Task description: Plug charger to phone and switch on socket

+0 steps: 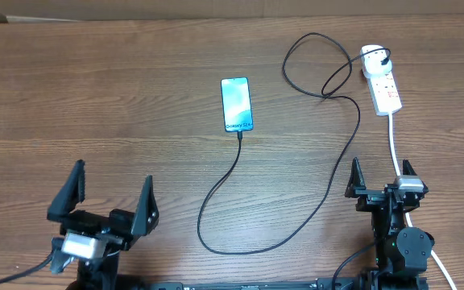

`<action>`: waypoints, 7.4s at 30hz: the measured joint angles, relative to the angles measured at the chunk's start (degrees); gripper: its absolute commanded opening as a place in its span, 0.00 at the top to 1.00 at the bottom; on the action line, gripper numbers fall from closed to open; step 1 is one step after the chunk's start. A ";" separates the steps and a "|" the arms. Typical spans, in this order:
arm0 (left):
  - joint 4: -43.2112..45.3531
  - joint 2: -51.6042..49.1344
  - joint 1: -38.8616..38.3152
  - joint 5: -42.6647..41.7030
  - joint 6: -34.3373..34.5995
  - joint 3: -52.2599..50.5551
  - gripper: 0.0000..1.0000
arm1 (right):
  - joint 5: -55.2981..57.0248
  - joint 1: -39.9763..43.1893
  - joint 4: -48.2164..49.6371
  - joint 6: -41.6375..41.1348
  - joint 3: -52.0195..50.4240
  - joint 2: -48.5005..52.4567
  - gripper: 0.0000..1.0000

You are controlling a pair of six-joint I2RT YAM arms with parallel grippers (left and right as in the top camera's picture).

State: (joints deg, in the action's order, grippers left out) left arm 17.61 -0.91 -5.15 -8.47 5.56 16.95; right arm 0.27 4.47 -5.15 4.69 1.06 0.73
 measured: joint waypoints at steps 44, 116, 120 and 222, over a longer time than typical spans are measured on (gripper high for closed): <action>12.37 0.00 0.00 -1.11 -5.77 -6.80 0.00 | -0.02 0.00 0.02 -0.02 -0.02 0.00 0.00; -21.53 0.04 0.00 14.08 7.54 -16.46 0.00 | -0.02 0.00 -0.02 -0.07 0.00 0.00 0.00; -21.53 0.04 0.00 14.08 6.49 -16.46 0.00 | -0.02 0.00 0.00 -0.02 0.00 0.00 0.00; -21.84 0.04 2.21 12.55 -5.81 -16.46 0.00 | -0.02 -5.60 -0.02 -0.02 0.00 0.00 0.00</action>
State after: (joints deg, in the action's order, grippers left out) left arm -4.23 -0.86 -2.94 4.08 -0.25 0.49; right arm 0.25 -1.13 -5.17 4.67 1.06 0.73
